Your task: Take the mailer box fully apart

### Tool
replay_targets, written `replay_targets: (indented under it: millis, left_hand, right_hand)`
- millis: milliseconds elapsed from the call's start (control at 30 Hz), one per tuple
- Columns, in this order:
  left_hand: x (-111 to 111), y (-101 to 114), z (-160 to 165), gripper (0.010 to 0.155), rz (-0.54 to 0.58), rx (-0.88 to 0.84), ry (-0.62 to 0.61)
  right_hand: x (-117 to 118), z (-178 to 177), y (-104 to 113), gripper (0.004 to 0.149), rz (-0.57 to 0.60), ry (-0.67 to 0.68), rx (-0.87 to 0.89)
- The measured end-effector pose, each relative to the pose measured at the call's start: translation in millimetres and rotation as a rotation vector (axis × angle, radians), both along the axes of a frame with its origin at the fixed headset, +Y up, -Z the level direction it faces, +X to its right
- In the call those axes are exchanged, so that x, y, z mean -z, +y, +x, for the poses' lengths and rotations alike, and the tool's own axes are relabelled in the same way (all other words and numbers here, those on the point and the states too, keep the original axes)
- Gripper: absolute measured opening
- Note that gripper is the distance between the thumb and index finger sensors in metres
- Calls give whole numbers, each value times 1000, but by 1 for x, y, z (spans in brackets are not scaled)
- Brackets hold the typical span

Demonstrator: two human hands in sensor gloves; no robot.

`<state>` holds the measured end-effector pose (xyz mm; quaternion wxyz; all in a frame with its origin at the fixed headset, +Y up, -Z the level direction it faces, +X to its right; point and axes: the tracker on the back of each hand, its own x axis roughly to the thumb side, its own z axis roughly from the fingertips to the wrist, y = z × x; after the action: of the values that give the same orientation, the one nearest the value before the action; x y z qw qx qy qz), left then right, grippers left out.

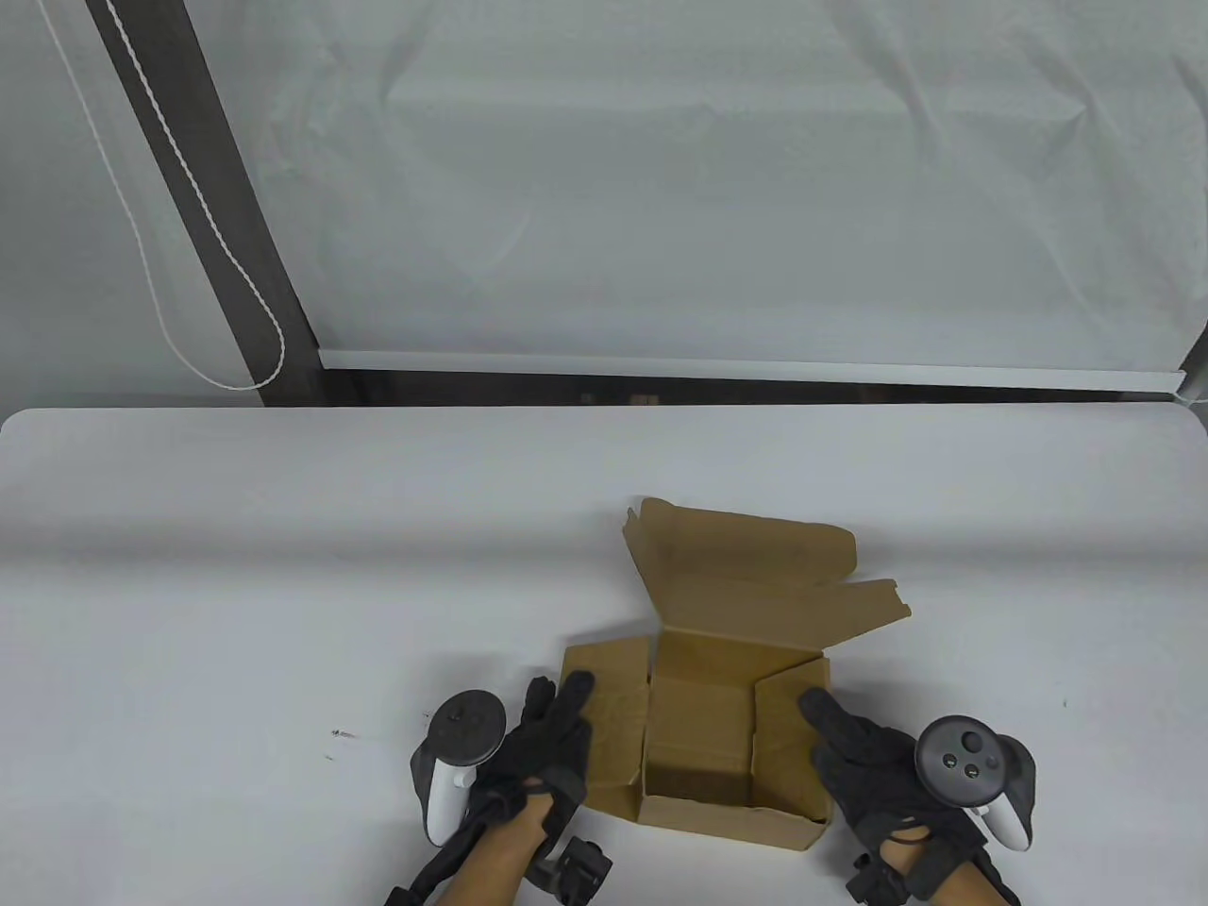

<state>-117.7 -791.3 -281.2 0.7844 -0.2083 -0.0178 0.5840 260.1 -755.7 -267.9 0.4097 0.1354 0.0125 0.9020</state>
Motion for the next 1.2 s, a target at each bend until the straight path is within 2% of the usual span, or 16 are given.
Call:
replay_targets:
  millis: [33,100,233,300,400,467,533,667,733,767,833,933,967,1033,1100,1200]
  left_hand:
    - [-1,1,1,87,-18,46,-10]
    - [-2,3,4,95,-43,138,-49]
    - [-3,4,13,89,-122,366,-141]
    - [-4,1,18,98,-144,385,-205]
    - [-8,-5,25,109,-203,407,-371]
    - [-9,-6,28,115,-213,521,-478]
    - [-8,-4,31,115,-186,620,-498]
    - [-3,5,27,99,-119,586,-422]
    - [0,9,18,84,-84,499,-393]
    - [3,11,9,81,-66,394,-348]
    - [6,12,-8,74,-26,210,-243]
    - [7,10,-41,68,53,-16,125]
    - [6,7,-50,69,52,-64,237]
    - [3,4,-60,74,24,-58,321]
    - [0,7,-66,86,4,77,373]
    - [-2,10,-66,107,-133,337,398]
  right_hand:
    - [0,0,0,56,4,-4,1]
    - [1,1,-1,56,2,3,-4]
    - [0,1,-1,56,-9,6,14]
    - [0,1,-2,56,-9,9,16]
    - [1,1,-4,57,-24,15,39]
    - [1,2,-6,57,-32,16,52]
    - [0,2,-7,57,-41,11,69]
    - [0,3,-5,57,-33,9,54]
    - [0,3,-5,56,-34,9,55]
    - [1,4,-5,56,-36,13,51]
    - [1,4,-3,55,-26,14,46]
    - [1,4,-1,55,-8,15,12]
    - [1,4,0,55,4,7,-5]
    - [0,5,3,54,22,-14,-29]
    - [0,6,4,54,45,-22,-57]
    - [0,6,4,53,37,-21,-38]
